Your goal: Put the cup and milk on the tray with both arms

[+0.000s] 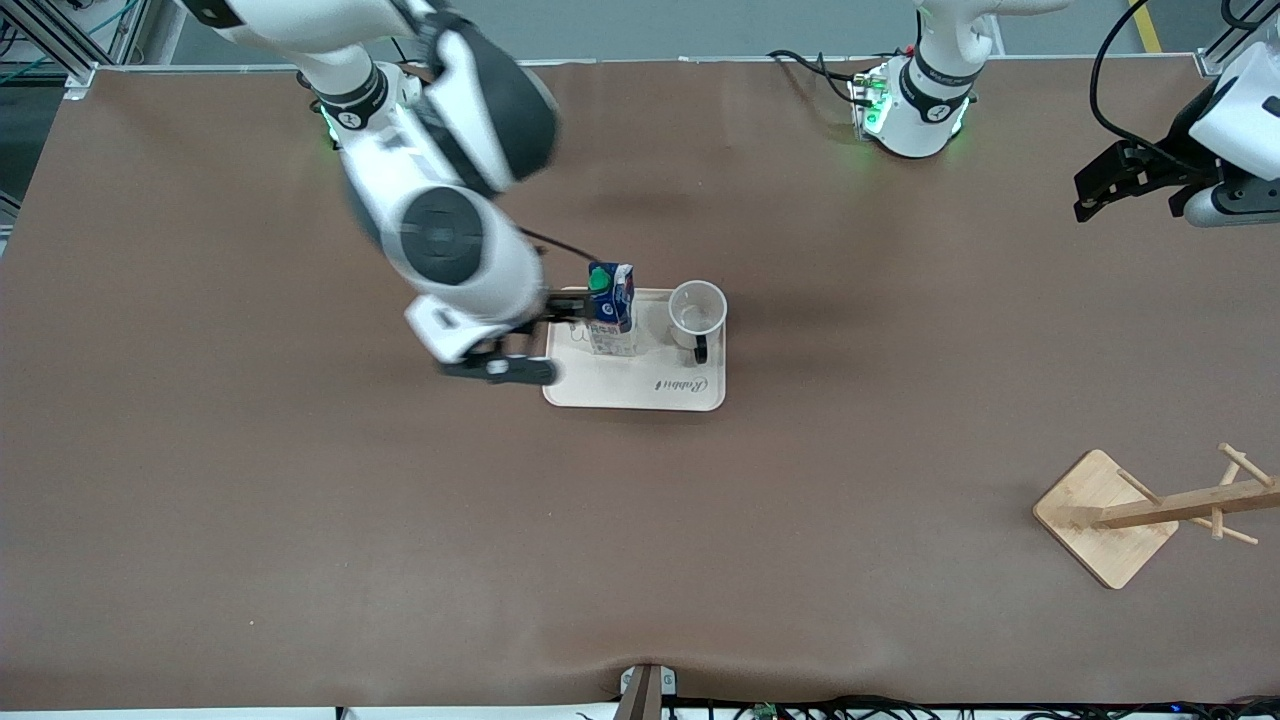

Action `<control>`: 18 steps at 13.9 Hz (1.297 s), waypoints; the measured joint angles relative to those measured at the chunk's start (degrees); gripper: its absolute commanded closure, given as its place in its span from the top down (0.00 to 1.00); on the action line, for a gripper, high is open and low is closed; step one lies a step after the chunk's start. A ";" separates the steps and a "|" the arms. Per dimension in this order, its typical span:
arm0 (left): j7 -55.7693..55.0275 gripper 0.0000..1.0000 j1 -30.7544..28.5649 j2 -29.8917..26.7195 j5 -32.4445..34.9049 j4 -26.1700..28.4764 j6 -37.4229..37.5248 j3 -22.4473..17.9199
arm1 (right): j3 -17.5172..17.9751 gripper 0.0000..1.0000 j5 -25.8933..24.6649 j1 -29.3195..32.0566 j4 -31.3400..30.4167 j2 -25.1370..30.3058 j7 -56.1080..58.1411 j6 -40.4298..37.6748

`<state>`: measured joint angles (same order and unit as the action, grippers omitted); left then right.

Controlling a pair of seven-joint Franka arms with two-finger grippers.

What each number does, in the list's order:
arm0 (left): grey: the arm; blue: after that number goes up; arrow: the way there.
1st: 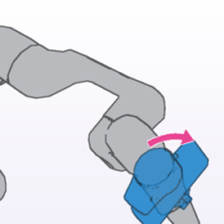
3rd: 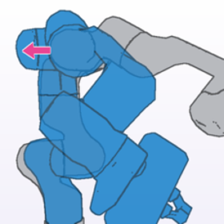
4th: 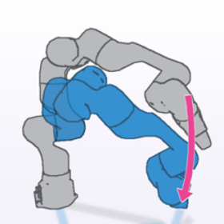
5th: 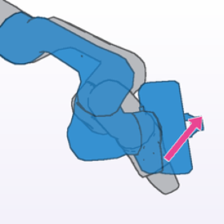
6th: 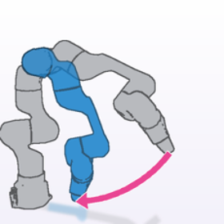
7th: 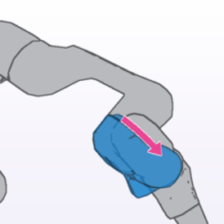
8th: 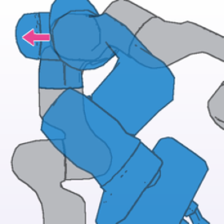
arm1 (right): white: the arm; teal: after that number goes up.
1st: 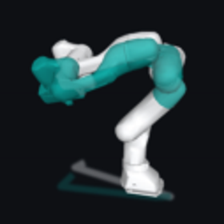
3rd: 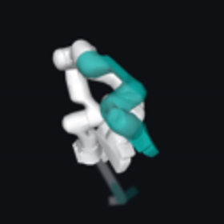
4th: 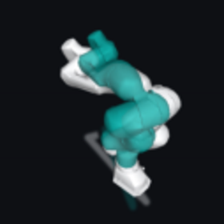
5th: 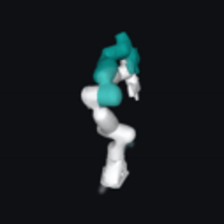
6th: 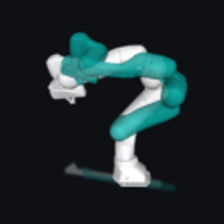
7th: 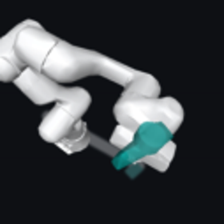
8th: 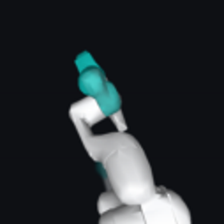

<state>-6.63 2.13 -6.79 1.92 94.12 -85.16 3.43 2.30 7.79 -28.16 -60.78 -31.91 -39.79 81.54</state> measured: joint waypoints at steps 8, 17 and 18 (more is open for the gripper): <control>0.00 1.00 -0.35 0.18 0.00 -1.06 -0.01 -0.10 | -1.34 1.00 -1.28 18.39 -5.95 13.59 10.18 -5.52; 0.00 1.00 -0.50 1.09 0.00 -1.46 -0.03 -0.11 | -1.53 1.00 -6.46 32.06 -19.80 28.90 34.81 -3.25; 0.00 1.00 -0.48 1.24 0.00 -1.61 -0.03 -0.11 | -1.48 1.00 -6.46 32.16 -21.02 30.40 35.19 -3.63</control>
<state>-6.63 1.65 -5.55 1.92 92.51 -85.19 3.32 0.82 1.33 4.00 -81.80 -1.51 -4.60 77.91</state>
